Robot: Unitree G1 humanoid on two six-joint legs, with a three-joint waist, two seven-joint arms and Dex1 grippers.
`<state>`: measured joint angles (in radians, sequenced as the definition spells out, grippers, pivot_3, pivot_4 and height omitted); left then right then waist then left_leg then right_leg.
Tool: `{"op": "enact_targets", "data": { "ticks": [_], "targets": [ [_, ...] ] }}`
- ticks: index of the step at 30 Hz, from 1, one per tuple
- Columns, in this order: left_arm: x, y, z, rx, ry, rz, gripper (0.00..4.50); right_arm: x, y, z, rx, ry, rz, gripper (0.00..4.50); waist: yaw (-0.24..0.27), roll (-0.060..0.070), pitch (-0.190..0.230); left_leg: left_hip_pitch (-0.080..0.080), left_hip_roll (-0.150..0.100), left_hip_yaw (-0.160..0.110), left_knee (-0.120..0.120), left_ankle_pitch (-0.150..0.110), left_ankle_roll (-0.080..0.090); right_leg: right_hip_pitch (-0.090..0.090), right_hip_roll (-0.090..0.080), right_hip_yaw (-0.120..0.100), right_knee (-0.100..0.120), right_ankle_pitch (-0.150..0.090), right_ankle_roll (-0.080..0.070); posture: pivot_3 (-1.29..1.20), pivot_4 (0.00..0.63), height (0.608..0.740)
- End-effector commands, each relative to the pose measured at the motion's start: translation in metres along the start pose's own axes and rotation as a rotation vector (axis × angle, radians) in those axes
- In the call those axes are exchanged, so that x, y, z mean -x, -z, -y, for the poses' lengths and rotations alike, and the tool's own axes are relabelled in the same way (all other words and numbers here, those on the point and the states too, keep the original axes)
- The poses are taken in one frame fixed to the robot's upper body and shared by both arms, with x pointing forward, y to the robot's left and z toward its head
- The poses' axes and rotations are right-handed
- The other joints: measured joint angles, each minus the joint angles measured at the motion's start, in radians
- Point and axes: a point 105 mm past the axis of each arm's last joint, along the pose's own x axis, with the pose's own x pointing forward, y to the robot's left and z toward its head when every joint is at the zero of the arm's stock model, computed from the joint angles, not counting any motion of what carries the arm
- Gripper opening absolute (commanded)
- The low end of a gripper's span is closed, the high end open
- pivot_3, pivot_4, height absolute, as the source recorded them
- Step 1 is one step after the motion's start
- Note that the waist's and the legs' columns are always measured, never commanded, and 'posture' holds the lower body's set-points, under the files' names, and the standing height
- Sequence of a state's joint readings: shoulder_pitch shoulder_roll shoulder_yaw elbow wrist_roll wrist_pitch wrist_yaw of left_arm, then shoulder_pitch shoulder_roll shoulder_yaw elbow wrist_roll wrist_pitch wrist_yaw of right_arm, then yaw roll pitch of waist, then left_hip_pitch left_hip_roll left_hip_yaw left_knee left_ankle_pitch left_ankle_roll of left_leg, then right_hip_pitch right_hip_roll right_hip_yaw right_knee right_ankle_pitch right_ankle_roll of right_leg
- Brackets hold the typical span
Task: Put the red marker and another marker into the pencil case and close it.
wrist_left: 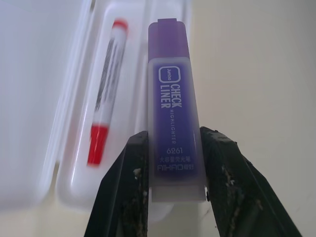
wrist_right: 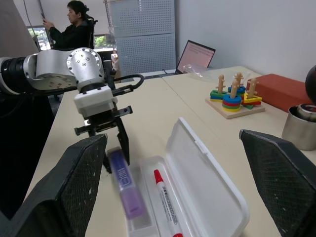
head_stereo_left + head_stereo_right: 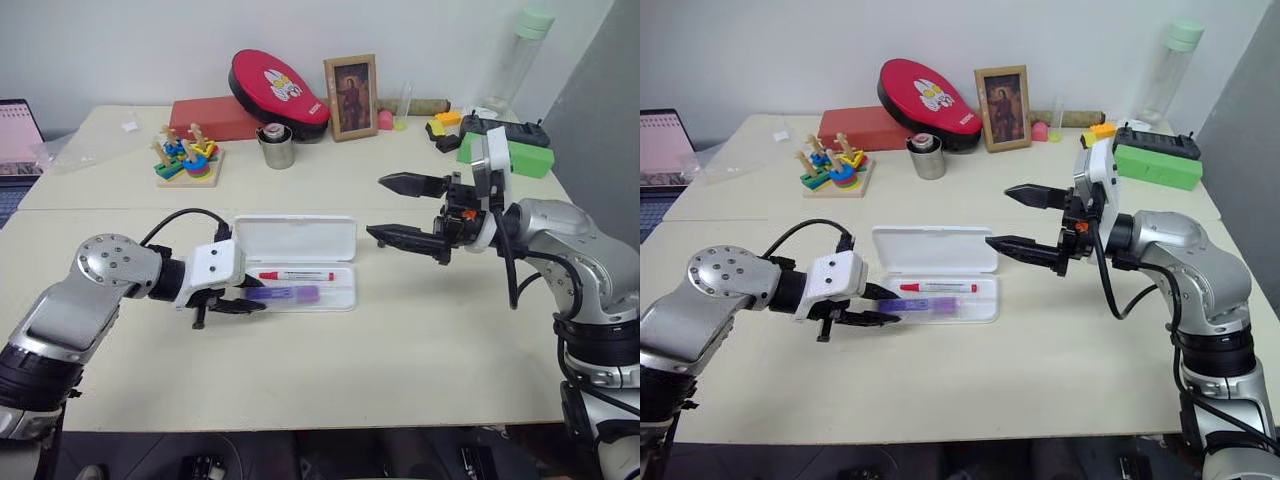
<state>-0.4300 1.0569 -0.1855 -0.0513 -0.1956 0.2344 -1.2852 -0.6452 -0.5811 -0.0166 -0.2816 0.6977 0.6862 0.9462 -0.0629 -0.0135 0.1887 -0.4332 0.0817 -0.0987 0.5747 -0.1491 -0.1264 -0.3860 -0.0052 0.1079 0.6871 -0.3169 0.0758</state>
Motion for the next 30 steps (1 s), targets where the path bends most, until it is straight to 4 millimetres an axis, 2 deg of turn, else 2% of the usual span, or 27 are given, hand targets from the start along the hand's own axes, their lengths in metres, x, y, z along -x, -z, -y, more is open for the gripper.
{"op": "enact_targets", "data": {
  "ticks": [1,8,15,16,22,27,30],
  "targets": [
    [-0.003,-0.004,-0.004,-0.050,0.012,0.005,1.20,0.000,-0.010,-0.007,0.048,-0.003,0.022,4.50,0.006,0.000,0.000,0.000,0.000,0.000,0.000,0.000,0.000,0.000,0.000,0.000,0.000,0.000,0.000,0.00,0.150,0.740],
    [-0.016,-0.009,-0.002,-0.048,0.041,0.051,1.20,-0.002,-0.007,-0.010,0.042,0.000,0.015,4.50,0.008,0.000,0.000,-0.001,0.000,-0.001,-0.001,0.000,0.000,-0.001,0.000,-0.001,0.001,0.001,-0.003,0.00,0.150,0.740],
    [-0.021,-0.008,-0.003,-0.042,0.040,0.047,1.20,-0.003,-0.003,-0.011,0.040,-0.001,0.001,4.50,0.007,0.000,0.000,-0.001,0.000,-0.001,0.000,0.000,0.000,-0.001,0.000,-0.001,0.003,0.001,-0.003,0.00,0.150,0.740],
    [-0.021,-0.008,-0.003,-0.042,0.037,0.045,1.55,-0.003,-0.003,-0.011,0.039,-0.001,0.000,4.50,0.007,0.000,0.000,-0.001,0.000,-0.001,0.000,0.000,0.000,-0.001,0.000,-0.001,0.003,0.001,-0.003,0.00,0.150,0.740],
    [-0.024,-0.011,-0.005,-0.047,0.018,0.060,2.74,-0.004,0.004,-0.006,0.021,0.024,-0.018,4.50,0.007,0.000,0.000,-0.001,0.000,-0.002,0.000,0.000,0.000,-0.001,0.000,-0.001,0.003,0.001,-0.003,0.00,0.150,0.740],
    [-0.023,-0.020,-0.013,-0.051,-0.043,0.111,3.81,-0.002,0.034,0.028,-0.029,0.220,-0.122,4.50,0.006,0.000,0.000,-0.001,0.000,-0.002,0.001,0.000,0.000,-0.001,0.000,-0.001,0.003,0.001,-0.003,0.00,0.150,0.740],
    [-0.018,-0.049,-0.021,-0.031,-0.105,0.281,4.47,0.001,0.069,0.059,-0.085,0.435,-0.245,4.50,0.006,0.000,0.000,-0.001,0.000,-0.002,0.001,0.000,0.000,-0.001,0.000,-0.002,0.005,0.001,-0.004,0.00,0.150,0.740]
  ]
}}
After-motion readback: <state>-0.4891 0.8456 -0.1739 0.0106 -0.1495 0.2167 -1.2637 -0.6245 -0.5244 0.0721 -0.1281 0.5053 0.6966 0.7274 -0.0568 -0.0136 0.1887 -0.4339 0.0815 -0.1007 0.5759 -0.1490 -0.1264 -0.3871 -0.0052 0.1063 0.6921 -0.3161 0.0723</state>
